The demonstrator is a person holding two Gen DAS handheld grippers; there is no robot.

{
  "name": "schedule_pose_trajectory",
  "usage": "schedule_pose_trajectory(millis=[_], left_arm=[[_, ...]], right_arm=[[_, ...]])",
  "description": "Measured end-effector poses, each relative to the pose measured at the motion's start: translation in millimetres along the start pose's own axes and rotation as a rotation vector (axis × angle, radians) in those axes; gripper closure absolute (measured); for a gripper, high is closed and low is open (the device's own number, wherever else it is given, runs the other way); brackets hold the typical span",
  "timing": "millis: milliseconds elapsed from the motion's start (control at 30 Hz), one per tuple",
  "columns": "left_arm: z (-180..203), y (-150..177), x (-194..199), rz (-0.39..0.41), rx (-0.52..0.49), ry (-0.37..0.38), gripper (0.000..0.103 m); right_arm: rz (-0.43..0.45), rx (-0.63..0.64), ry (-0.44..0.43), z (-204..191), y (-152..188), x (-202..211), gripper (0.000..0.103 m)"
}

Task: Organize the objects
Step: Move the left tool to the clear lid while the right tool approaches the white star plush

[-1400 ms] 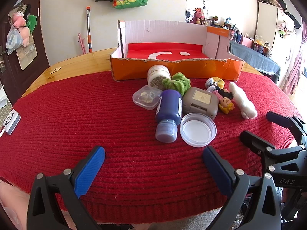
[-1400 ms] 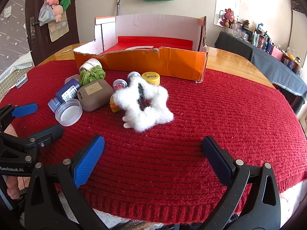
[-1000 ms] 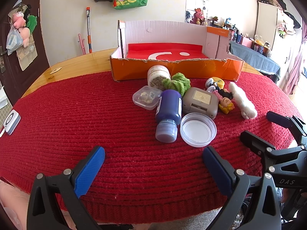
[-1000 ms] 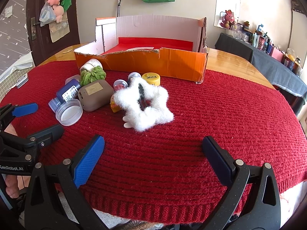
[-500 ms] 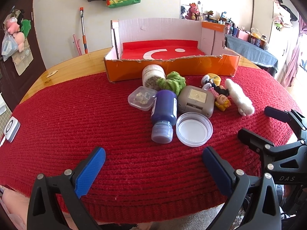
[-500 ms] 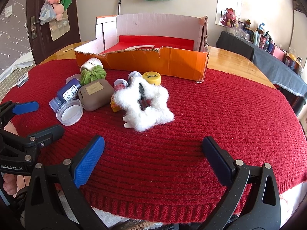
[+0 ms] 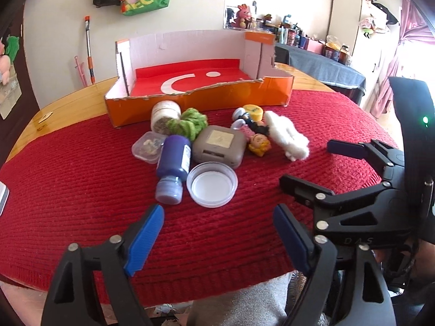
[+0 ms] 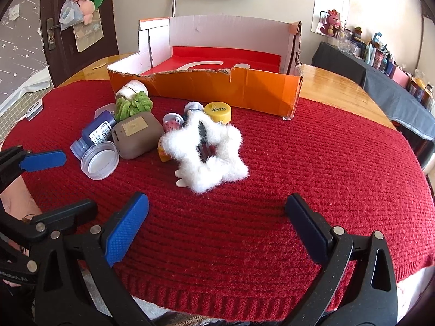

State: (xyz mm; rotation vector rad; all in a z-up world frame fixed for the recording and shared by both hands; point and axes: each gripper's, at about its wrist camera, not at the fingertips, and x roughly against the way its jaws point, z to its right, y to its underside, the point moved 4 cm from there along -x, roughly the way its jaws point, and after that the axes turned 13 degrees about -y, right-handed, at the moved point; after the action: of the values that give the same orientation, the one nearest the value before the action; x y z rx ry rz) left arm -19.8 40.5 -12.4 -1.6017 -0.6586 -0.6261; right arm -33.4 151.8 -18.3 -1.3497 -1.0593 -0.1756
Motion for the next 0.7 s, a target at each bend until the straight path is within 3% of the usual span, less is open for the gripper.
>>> schedule_pose_trajectory(millis=[167,533,700], left_arm=[[1,-4,-8,-0.022,0.02,0.03,0.032],[-6,-11,-14,-0.024,0.043,0.045,0.039],[-6,-13,-16,-0.023,0.038,0.041,0.044]], right_arm=[[-0.001,0.003,-0.021,3,-6,-2,0.011],[-0.006,0.007,-0.066,7,-19,-12,0.021],[-0.011,0.0,-0.079,10,-25,-15,0.032]])
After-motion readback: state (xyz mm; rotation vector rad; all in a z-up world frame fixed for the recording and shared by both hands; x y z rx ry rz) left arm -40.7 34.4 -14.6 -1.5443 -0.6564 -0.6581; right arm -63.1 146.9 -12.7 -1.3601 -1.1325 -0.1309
